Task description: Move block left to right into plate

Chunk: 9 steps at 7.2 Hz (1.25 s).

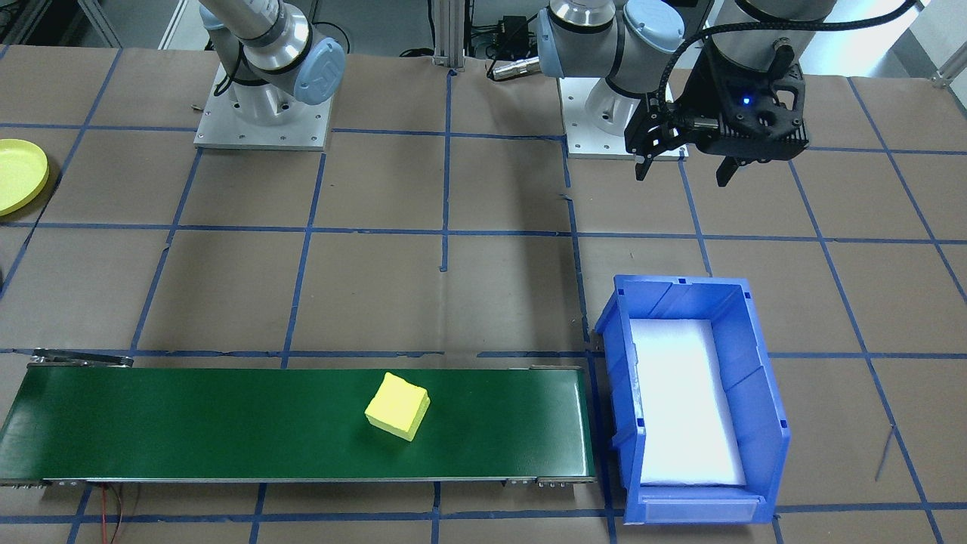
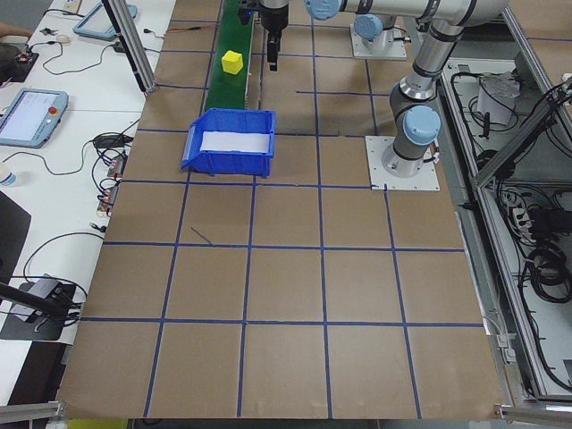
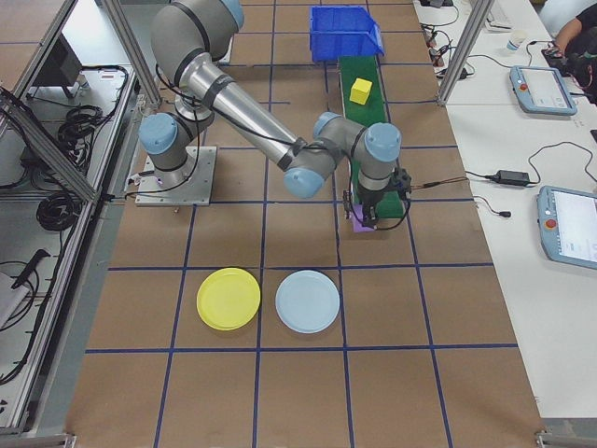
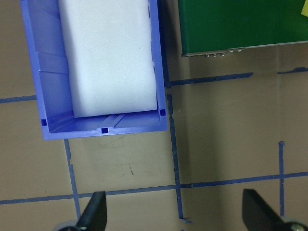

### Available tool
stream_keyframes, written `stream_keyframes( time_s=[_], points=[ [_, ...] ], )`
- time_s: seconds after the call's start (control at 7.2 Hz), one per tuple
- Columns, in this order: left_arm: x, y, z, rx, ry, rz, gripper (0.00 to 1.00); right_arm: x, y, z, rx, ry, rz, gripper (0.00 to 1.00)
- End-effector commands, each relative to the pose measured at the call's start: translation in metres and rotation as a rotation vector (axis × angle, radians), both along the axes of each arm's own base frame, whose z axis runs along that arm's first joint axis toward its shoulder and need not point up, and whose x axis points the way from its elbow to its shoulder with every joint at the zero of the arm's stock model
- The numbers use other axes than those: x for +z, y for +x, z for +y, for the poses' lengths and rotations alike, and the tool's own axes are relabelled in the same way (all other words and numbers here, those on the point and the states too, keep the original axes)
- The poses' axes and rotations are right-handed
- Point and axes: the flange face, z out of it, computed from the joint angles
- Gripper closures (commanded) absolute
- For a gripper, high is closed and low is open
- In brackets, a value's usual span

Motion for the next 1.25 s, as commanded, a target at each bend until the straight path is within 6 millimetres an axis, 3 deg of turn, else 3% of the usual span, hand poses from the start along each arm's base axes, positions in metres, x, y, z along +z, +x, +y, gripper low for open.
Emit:
stream_keyframes(
  time_s=[0.0,0.14,0.28,0.42,0.56,0.83,0.97,1.11],
  points=[
    [0.000,0.000,0.000,0.002,0.002,-0.002,0.00,-0.018,-0.116,0.088,0.095,0.034,-0.031,0.59],
    [0.003,-0.002,0.001,-0.001,-0.001,-0.002,0.00,-0.029,-0.144,0.117,0.070,0.035,-0.046,0.59],
    [0.003,0.000,0.001,0.002,0.001,-0.002,0.00,-0.037,-0.152,0.123,0.063,0.040,-0.054,0.59],
    [0.001,-0.002,0.001,-0.001,0.004,-0.001,0.00,-0.064,-0.157,0.122,0.062,0.062,-0.090,0.50],
    [0.003,-0.001,0.001,0.001,-0.001,-0.001,0.00,-0.072,-0.158,0.122,0.061,0.068,-0.085,0.03],
    [0.004,-0.004,0.002,-0.002,0.002,0.004,0.00,-0.070,-0.160,0.123,0.050,0.074,-0.078,0.00],
    [0.004,-0.004,0.002,-0.001,0.002,0.009,0.00,-0.055,-0.161,0.122,0.036,0.054,-0.059,0.00],
    [0.004,-0.003,0.002,0.001,0.002,0.007,0.00,-0.024,-0.152,0.120,0.040,0.015,-0.034,0.00]
  ],
)
